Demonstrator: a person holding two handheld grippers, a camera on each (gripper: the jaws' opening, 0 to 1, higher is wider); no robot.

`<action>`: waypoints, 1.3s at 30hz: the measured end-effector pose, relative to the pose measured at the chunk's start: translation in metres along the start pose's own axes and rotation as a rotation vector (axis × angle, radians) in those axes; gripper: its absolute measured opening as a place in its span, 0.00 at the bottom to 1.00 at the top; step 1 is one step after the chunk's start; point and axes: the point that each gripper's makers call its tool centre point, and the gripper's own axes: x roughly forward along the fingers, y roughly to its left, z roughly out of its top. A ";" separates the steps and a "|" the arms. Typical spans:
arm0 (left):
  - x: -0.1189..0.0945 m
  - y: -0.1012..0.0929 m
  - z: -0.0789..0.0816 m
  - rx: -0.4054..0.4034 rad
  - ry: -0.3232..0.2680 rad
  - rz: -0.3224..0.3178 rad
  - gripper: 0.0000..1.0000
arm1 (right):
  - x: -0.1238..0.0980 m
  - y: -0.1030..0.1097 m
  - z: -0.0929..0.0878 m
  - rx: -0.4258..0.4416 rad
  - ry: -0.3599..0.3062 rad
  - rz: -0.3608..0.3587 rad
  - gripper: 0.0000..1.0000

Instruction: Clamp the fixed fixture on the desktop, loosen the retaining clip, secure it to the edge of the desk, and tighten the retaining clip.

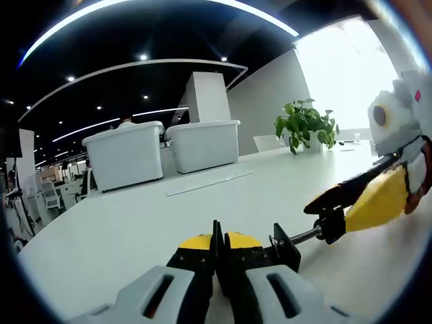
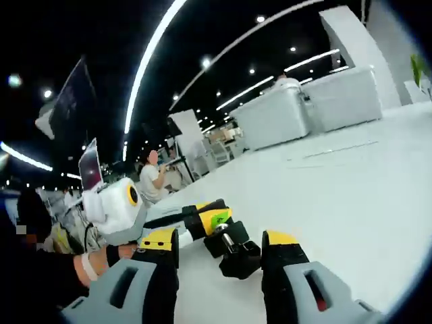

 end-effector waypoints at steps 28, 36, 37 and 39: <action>0.001 0.001 -0.001 -0.003 -0.001 -0.005 0.06 | -0.009 0.022 -0.023 -0.389 0.022 -0.062 0.23; 0.003 0.002 -0.003 -0.002 -0.001 -0.009 0.06 | -0.015 0.025 -0.020 -0.765 -0.016 -0.120 0.23; 0.002 0.002 -0.003 -0.002 -0.001 -0.007 0.06 | -0.016 0.026 -0.021 -0.821 -0.019 -0.131 0.23; 0.002 0.002 -0.003 -0.001 -0.001 -0.007 0.06 | -0.012 0.016 -0.014 -0.948 -0.019 -0.167 0.23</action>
